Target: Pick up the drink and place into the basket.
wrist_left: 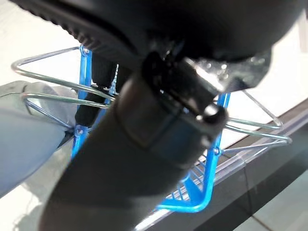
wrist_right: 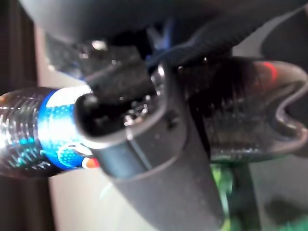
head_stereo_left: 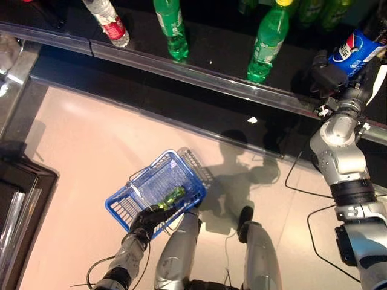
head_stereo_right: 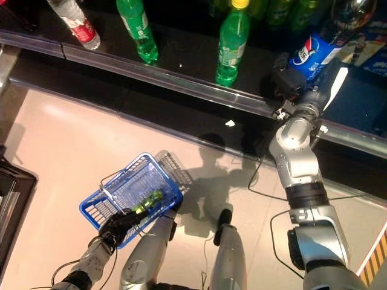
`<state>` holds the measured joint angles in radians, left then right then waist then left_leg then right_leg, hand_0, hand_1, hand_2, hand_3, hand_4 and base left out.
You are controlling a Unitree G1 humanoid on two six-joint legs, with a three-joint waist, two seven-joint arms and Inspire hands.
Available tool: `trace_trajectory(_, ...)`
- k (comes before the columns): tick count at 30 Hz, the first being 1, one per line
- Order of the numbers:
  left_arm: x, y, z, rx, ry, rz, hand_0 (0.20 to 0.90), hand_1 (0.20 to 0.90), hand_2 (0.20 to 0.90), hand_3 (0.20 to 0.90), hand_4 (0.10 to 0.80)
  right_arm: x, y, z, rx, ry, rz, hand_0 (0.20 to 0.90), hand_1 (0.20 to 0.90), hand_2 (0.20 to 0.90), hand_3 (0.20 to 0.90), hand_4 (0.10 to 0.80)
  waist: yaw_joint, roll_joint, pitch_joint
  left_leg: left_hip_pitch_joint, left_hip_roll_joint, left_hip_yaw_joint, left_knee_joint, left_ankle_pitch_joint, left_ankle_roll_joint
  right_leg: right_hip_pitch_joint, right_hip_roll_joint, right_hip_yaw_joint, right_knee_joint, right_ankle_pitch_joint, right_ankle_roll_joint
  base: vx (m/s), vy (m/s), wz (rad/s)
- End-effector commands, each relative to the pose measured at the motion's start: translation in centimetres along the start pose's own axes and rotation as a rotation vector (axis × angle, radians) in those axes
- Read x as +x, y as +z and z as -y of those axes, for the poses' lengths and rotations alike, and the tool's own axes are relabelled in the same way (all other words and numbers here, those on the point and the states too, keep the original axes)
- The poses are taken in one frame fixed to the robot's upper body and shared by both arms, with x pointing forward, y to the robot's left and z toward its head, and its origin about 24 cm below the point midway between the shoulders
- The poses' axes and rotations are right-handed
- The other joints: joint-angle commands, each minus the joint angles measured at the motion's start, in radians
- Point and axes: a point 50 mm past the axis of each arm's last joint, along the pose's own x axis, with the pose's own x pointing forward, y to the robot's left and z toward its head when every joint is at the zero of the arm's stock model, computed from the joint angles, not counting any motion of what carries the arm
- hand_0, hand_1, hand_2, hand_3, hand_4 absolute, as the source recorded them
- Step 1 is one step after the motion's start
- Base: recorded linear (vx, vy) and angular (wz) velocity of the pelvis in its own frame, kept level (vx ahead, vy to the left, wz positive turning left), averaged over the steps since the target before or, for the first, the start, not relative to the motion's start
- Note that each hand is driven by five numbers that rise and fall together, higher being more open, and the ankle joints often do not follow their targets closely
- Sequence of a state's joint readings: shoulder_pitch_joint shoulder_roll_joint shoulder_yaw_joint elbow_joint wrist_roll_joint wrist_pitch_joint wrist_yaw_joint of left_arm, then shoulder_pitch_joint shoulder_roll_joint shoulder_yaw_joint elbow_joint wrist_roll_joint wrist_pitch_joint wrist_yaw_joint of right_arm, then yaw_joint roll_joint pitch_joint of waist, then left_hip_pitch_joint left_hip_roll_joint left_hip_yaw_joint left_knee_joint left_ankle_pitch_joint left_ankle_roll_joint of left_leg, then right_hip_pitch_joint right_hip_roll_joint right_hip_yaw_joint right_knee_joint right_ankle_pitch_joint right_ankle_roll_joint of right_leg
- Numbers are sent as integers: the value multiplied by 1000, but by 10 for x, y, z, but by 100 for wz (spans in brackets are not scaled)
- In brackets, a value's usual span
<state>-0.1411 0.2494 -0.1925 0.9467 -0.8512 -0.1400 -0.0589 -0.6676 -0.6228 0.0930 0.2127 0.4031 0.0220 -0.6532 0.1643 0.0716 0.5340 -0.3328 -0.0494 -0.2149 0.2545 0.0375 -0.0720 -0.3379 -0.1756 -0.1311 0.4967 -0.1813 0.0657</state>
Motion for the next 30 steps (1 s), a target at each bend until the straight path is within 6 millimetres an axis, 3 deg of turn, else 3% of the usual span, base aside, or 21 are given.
trace_trajectory(1, -25, -21, -20, 104, -65, 22, 300, 300, 300, 200, 100, -5, 77, 10, 86, -3, 414, 300, 300, 300, 200, 100, 18, -34, -209, 50, -9, 2, 52, -36, 64, 126, 41, -40, -90, 39, -101, 49, 13, 33)
trace_trajectory(9, -35, -27, -24, 44, -62, 49, 300, 300, 300, 200, 100, -44, 47, -10, 103, 220, 324, 300, 300, 300, 200, 100, 17, -45, -316, 174, 19, 2, -60, -13, 58, 260, 68, -43, -205, 52, -89, 37, 28, 18)
trace_trajectory(15, -41, -20, -12, -11, -124, 117, 300, 300, 300, 200, 100, -91, 26, -22, 177, 486, 214, 300, 300, 300, 200, 100, 4, -62, -368, 223, 43, 25, -112, 0, 51, 321, 86, -30, -275, 75, -77, -17, -2, -4)
trace_trajectory(25, -46, 11, 14, -50, -247, 241, 300, 300, 300, 200, 100, -144, 23, -46, 354, 845, 121, 300, 300, 300, 200, 100, -1, -81, -368, 247, 55, 34, -125, 1, 49, 350, 93, -25, -303, 87, -72, -60, -18, -4)
trace_trajectory(30, -50, 20, 25, -40, -298, 280, 300, 300, 300, 200, 100, -158, 23, -52, 396, 909, 108, 300, 300, 300, 200, 100, 9, -82, -369, 253, 59, 28, -141, 11, 47, 360, 93, -31, -320, 96, -64, -52, -23, -1)
